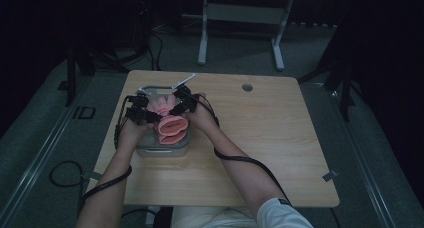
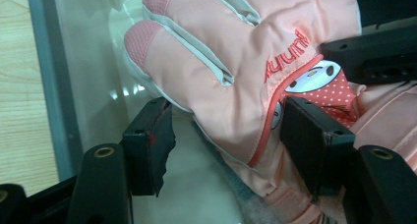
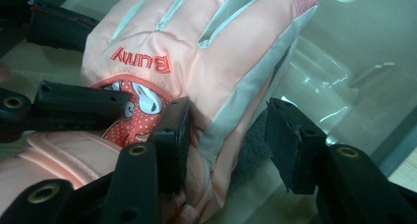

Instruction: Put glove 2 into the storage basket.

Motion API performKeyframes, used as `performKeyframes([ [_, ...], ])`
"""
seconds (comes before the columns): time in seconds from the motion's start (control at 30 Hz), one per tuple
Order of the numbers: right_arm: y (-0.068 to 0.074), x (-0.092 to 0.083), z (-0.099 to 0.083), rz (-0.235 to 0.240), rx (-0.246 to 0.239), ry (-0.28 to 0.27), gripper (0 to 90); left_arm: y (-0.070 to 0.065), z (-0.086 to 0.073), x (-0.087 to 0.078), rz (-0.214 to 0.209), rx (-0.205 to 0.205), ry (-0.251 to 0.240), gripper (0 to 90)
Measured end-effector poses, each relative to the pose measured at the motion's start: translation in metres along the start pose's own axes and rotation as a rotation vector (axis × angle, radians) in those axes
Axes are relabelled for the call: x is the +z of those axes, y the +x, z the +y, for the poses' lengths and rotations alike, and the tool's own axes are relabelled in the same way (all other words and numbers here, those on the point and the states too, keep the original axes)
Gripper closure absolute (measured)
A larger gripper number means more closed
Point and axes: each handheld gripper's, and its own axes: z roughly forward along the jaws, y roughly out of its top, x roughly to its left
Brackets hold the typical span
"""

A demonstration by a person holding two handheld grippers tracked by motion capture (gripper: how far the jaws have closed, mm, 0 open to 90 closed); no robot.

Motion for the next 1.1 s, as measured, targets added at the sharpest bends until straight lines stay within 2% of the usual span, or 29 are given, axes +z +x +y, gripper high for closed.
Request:
performKeyframes([
  [0.17,-0.004,0.001,0.001,0.015,0.033,0.005,50.5,-0.002,0.001,-0.001,0.034,0.021,-0.01,37.0],
  [0.23,-0.005,0.001,0.002,0.022,0.039,0.003,51.8,-0.003,0.002,-0.003,0.034,0.02,-0.015,37.0],
  [0.3,-0.002,-0.003,0.003,0.021,0.017,-0.007,55.1,-0.005,0.004,-0.006,0.038,0.024,-0.022,37.5],
  [0.37,0.001,-0.008,0.005,0.034,0.001,-0.026,55.1,-0.004,0.006,-0.012,0.031,0.013,-0.039,37.6],
  [0.6,0.005,-0.027,0.01,0.062,-0.001,-0.072,52.6,-0.006,0.01,-0.031,0.002,0.013,-0.102,35.9],
  [0.67,0.005,-0.031,0.01,0.075,-0.001,-0.08,51.6,-0.008,0.01,-0.037,-0.018,0.009,-0.122,35.5],
  [0.77,0.005,-0.04,0.01,0.092,-0.003,-0.105,50.6,-0.013,0.01,-0.045,-0.02,0.018,-0.148,35.2],
  [1.0,0.0,-0.067,0.006,0.084,-0.025,-0.16,46.6,-0.024,0.009,-0.059,-0.042,0.047,-0.186,29.2],
  [1.07,-0.003,-0.074,0.003,0.088,-0.031,-0.167,44.9,-0.027,0.009,-0.064,-0.073,0.057,-0.201,28.5],
  [1.1,-0.004,-0.077,0.001,0.085,-0.032,-0.169,43.3,-0.029,0.008,-0.066,-0.103,0.077,-0.208,22.2],
])
